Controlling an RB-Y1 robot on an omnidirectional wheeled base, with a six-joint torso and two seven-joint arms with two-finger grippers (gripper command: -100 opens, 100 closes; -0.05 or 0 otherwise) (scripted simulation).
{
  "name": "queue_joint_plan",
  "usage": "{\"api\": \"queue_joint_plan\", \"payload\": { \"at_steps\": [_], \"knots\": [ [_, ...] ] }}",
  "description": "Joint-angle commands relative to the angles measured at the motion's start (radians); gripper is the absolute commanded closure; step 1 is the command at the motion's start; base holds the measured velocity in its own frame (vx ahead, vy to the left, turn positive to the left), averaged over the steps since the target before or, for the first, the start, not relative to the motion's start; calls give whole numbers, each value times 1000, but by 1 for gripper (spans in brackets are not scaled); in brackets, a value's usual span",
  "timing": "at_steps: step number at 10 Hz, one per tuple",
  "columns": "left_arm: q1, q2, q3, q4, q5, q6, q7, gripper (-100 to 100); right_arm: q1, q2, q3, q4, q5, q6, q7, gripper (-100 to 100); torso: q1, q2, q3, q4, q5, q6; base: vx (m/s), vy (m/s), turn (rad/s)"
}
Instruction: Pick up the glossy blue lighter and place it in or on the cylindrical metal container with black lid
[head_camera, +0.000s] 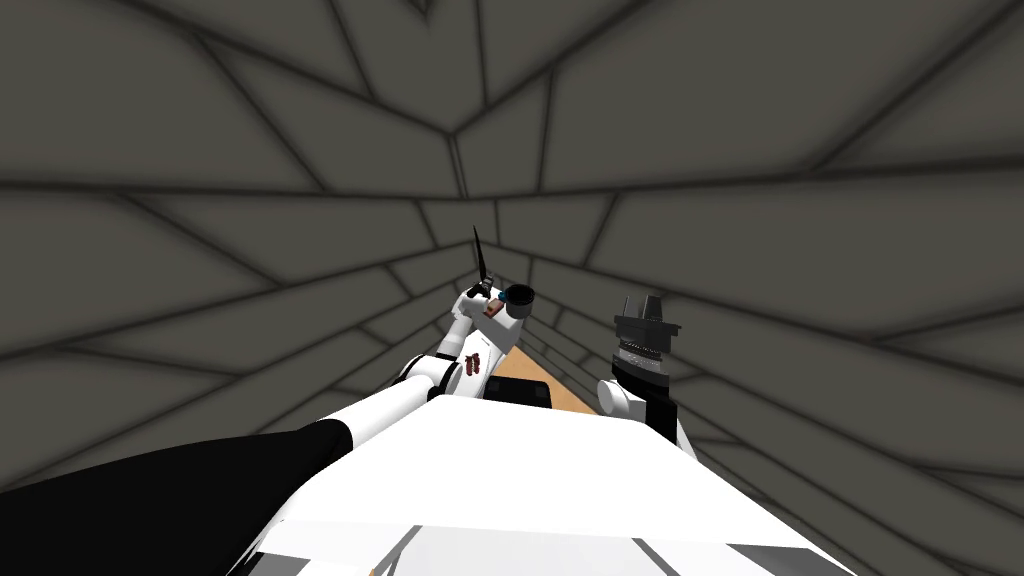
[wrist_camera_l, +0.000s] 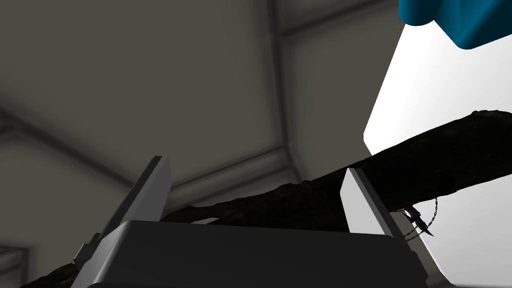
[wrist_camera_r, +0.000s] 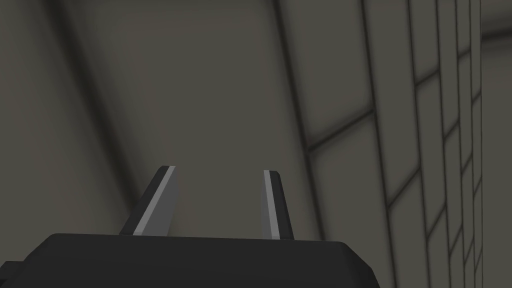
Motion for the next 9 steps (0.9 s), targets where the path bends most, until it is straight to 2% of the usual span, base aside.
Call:
{"api": "queue_joint_plan", "payload": {
  "at_steps": [1,2,6,9],
  "knots": [
    [0,0,0,0,0,0,0,-100,0,0,0,0,0,0,0,0,0,0,0,0,0,0,0,0,0],
    [-38,9,4,25,-17,21,2,-100,0,0,0,0,0,0,0,0,1,1,0,0,0,0,-30,25,-89],
    [-134,31,14,93,-56,77,9,-100,0,0,0,0,0,0,0,0,2,4,3,1,0,0,-44,29,-92],
    [-227,50,21,173,-90,141,17,-100,0,0,0,0,0,0,0,0,3,3,2,1,0,0,-33,32,-109]
  ]
}}
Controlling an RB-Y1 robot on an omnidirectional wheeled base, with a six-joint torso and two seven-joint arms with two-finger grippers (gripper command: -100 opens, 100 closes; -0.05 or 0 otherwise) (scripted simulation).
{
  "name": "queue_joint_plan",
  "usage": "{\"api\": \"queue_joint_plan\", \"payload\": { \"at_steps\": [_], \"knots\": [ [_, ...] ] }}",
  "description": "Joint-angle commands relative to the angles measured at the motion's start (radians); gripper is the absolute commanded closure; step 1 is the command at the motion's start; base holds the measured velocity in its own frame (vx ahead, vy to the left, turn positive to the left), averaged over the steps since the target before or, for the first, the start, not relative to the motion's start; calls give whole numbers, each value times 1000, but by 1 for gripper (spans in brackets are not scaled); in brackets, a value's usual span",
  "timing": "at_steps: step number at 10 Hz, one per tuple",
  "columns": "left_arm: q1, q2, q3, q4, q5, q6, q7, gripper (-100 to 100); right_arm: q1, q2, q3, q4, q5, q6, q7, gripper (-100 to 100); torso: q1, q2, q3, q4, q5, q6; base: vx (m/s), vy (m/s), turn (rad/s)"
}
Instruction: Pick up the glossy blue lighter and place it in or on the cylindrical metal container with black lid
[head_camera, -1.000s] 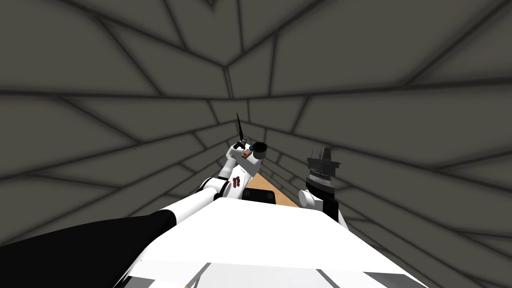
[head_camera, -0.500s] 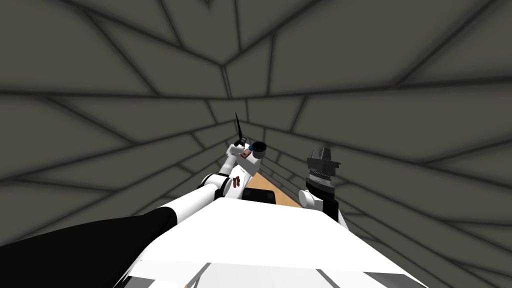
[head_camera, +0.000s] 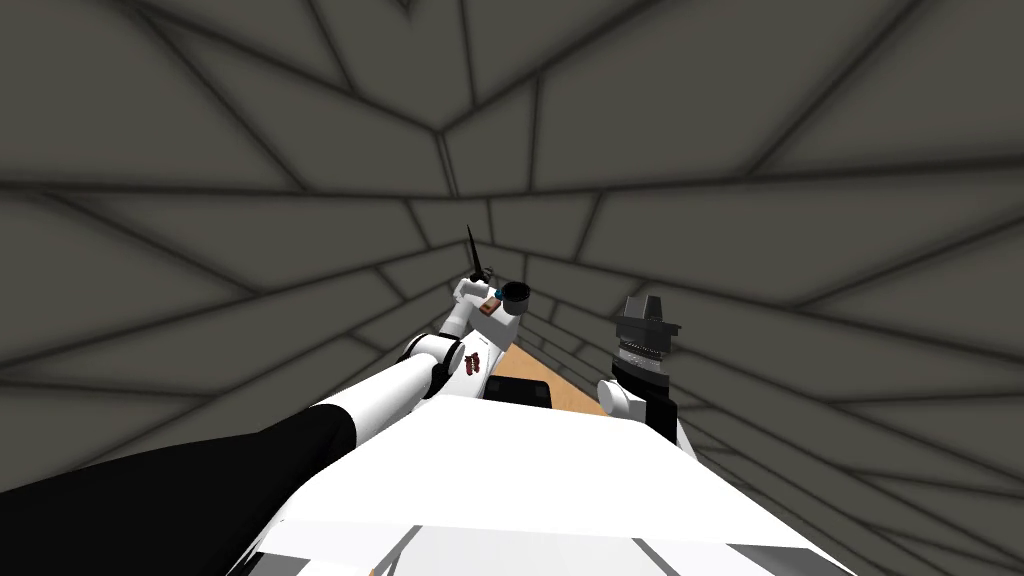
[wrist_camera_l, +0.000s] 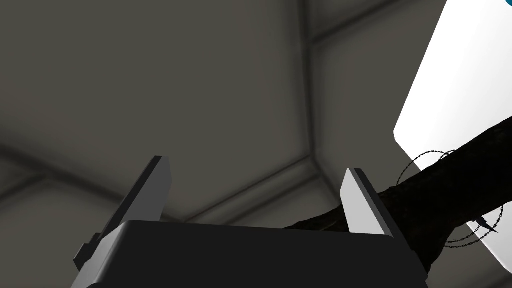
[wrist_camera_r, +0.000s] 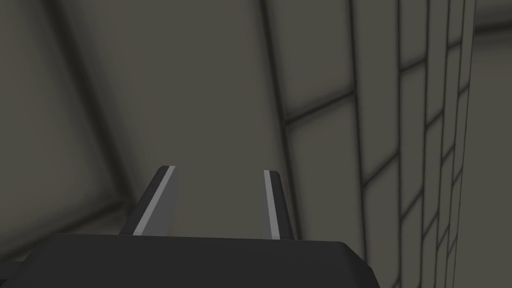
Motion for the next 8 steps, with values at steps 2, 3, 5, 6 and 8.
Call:
{"api": "queue_joint_plan", "payload": {
  "at_steps": [2,3,5,6,8],
  "knots": [
    [-66,7,5,56,-23,38,7,-100,0,0,0,0,0,0,0,0,-1,-1,0,0,0,0,-20,19,-66],
    [-94,13,6,83,-34,64,10,-100,0,0,0,0,0,0,0,0,-1,-1,0,0,0,0,-30,28,-99],
    [-144,19,8,123,-43,92,13,-100,0,0,0,0,0,0,0,0,0,0,0,0,0,0,-25,24,-83],
    [-180,25,10,160,-52,122,16,-100,0,0,0,0,0,0,0,0,-1,-1,-1,0,0,0,-22,21,-72],
    [-224,29,11,199,-60,153,19,-100,0,0,0,0,0,0,0,0,0,-1,0,0,0,0,-18,17,-59]
  ]
}}
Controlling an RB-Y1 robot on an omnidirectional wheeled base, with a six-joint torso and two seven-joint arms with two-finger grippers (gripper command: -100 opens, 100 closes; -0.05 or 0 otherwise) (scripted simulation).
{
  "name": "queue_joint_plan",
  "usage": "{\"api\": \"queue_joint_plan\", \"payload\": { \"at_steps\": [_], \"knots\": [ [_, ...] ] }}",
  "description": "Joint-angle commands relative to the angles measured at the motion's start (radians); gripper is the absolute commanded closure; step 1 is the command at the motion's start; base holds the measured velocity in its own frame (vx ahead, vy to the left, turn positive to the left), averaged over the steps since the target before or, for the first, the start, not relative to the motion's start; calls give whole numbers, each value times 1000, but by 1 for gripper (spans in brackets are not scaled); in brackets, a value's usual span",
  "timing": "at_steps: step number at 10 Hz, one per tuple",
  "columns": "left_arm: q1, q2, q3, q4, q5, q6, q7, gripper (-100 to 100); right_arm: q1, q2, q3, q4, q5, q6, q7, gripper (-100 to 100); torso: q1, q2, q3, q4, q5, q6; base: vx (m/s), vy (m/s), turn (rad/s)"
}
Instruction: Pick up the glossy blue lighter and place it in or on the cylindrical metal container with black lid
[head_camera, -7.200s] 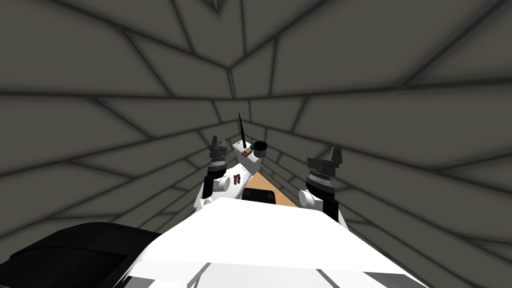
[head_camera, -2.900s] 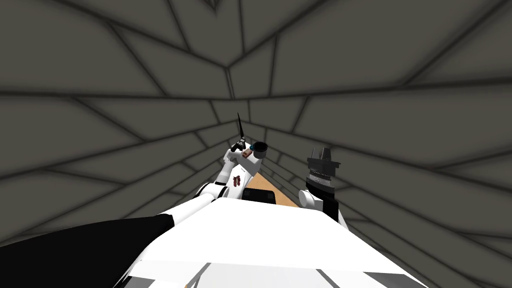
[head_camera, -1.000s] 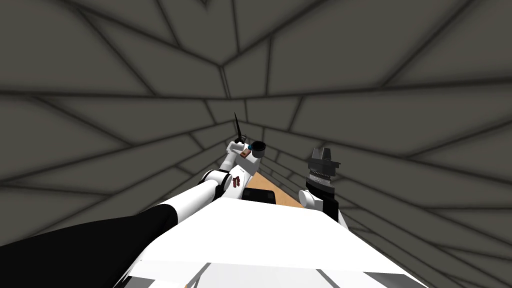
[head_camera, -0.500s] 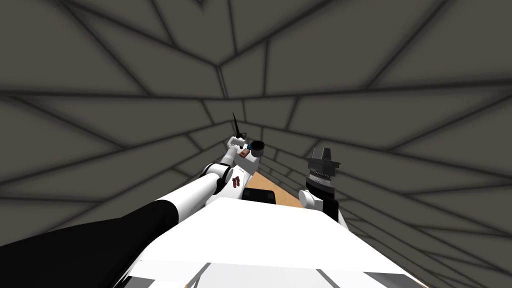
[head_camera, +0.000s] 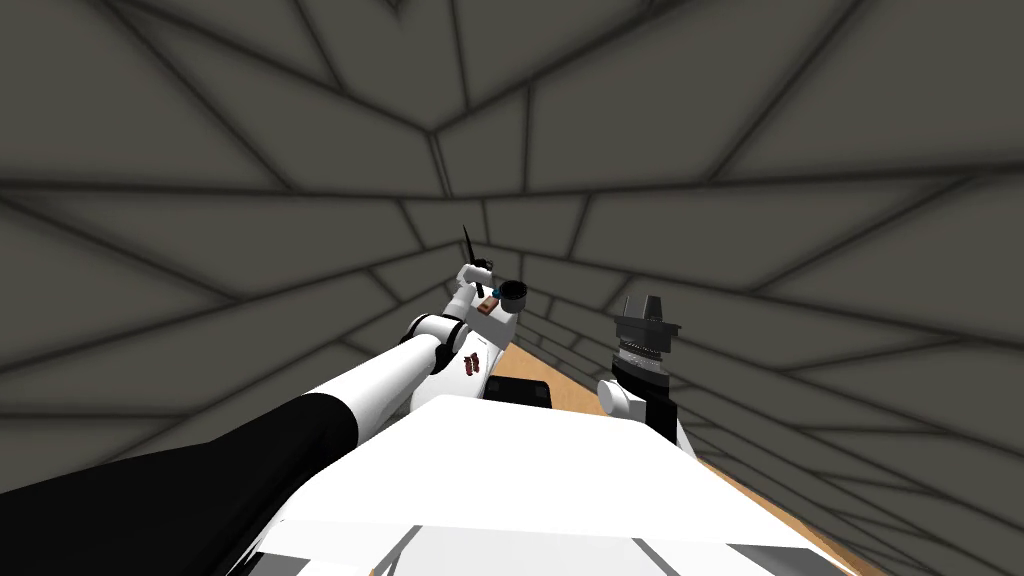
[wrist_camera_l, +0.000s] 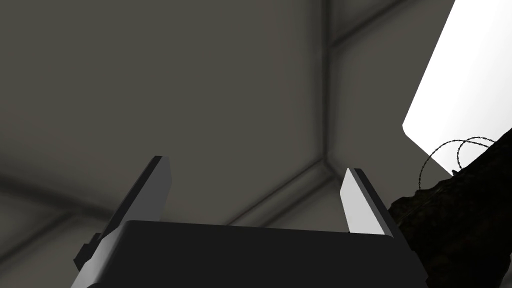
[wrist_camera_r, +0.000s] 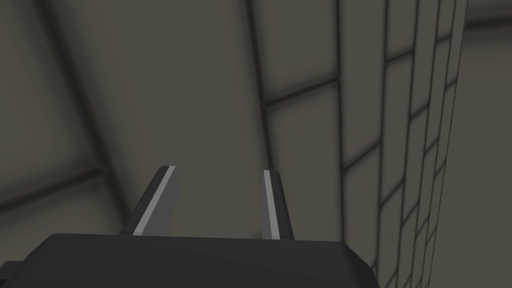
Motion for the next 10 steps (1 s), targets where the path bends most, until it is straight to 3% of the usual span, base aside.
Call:
{"api": "queue_joint_plan", "payload": {
  "at_steps": [1,5,10],
  "knots": [
    [-50,4,1,49,-8,39,4,-100,0,0,0,0,0,0,0,0,0,0,0,0,0,0,-12,11,-38],
    [-160,11,0,159,-15,135,12,-100,0,0,0,0,0,0,0,0,0,0,0,0,0,0,-16,14,-52],
    [-169,11,0,178,-15,139,12,-100,0,0,0,0,0,0,0,0,0,-1,-1,0,0,0,-4,3,-12]
  ]
}}
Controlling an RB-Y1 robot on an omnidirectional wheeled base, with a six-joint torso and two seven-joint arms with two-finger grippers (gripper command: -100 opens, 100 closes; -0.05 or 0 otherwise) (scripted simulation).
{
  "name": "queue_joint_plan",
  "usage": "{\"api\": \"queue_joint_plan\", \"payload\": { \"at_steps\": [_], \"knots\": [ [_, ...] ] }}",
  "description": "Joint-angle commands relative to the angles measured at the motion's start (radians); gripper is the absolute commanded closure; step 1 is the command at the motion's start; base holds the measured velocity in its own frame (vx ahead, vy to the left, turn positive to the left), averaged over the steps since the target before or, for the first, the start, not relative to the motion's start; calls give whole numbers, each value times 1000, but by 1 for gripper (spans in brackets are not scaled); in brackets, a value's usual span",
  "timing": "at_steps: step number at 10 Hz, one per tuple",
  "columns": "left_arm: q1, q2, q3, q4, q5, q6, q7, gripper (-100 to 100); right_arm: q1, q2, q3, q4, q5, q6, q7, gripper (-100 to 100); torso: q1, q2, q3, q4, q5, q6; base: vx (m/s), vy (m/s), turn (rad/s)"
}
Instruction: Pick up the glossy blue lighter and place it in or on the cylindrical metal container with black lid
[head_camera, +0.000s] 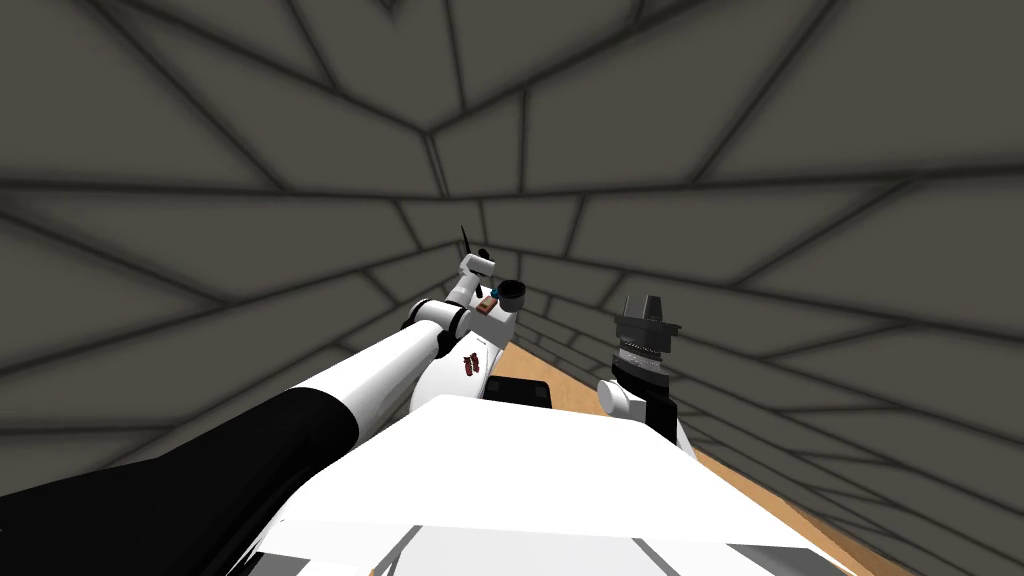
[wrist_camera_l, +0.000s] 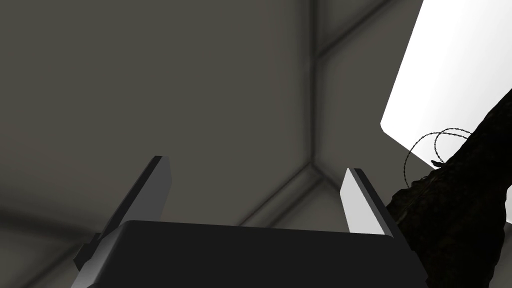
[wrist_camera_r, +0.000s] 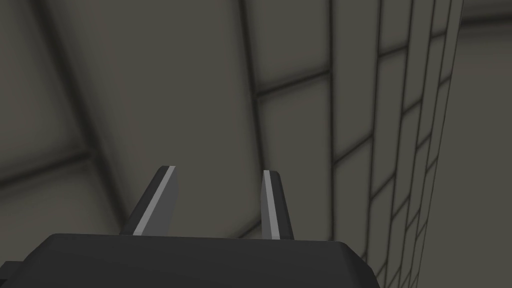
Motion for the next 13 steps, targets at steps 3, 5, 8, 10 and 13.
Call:
{"api": "queue_joint_plan", "payload": {
  "at_steps": [3,5,8,10,13],
  "knots": [
    [0,0,0,0,0,0,0,-100,0,0,0,0,0,0,0,0,0,0,0,0,0,0,-4,3,-13],
    [-4,-4,2,11,9,28,-9,-100,0,0,0,0,0,0,0,0,0,0,0,0,0,0,17,-14,57],
    [-17,-7,9,27,24,98,-24,-100,0,0,0,0,0,0,0,0,-1,-1,-1,0,0,0,12,-10,39],
    [-28,-9,15,39,34,162,-34,-100,0,0,0,0,0,0,0,0,0,-1,-1,0,0,0,24,-8,30],
    [-31,-9,18,44,38,186,-38,-100,0,0,0,0,0,0,0,0,0,-1,-1,0,0,0,12,-1,4]
  ]
}}
